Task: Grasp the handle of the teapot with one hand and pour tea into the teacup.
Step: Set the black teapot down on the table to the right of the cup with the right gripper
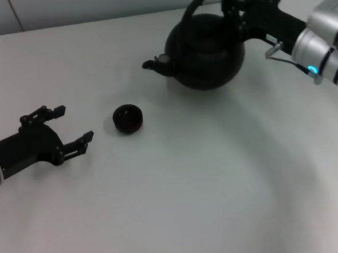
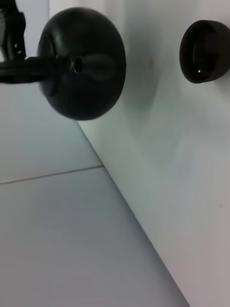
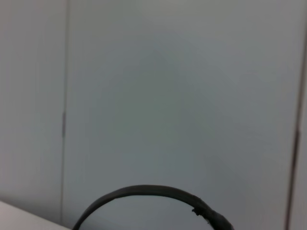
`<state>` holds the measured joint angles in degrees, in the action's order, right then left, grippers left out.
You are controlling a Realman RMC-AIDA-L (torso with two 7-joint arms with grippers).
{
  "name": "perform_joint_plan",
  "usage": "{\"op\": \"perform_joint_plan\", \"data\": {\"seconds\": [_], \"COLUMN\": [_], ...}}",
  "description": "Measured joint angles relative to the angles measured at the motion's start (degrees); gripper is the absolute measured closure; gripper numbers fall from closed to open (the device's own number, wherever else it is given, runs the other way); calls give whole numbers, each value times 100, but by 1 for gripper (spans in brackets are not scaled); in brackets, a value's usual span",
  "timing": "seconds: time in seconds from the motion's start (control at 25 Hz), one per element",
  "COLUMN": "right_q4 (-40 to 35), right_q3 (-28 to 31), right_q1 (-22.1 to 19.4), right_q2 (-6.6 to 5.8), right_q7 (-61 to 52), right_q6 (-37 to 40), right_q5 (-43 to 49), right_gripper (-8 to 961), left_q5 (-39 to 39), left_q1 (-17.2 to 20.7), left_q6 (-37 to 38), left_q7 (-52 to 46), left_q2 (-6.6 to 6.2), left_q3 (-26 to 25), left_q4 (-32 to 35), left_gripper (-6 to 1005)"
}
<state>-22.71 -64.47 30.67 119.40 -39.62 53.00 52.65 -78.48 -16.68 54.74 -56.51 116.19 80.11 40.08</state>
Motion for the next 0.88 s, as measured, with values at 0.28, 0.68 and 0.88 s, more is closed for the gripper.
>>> {"op": "perform_joint_plan", "data": {"seconds": [0.28,0.68,0.88], "right_q4": [63,291,450], "right_q3": [104,263,287], "right_q1": [-347,-343,-266], "right_q2": [-5,-5,-5], "right_q7": [58,228,349], "right_q6": [155,155,98], "right_q5": [-202,-205,-225], "right_gripper": [880,881,881], "left_q5": [-6,-11,-11], "left_q1": [65,94,77], "left_q6": [164,248,248], "left_q7": [-2,-10,-26], "left_q2": [18,36,35], "left_q3": [-182,-189,-167], "left_q4": [10,13,13], "left_gripper": [161,162,162]}}
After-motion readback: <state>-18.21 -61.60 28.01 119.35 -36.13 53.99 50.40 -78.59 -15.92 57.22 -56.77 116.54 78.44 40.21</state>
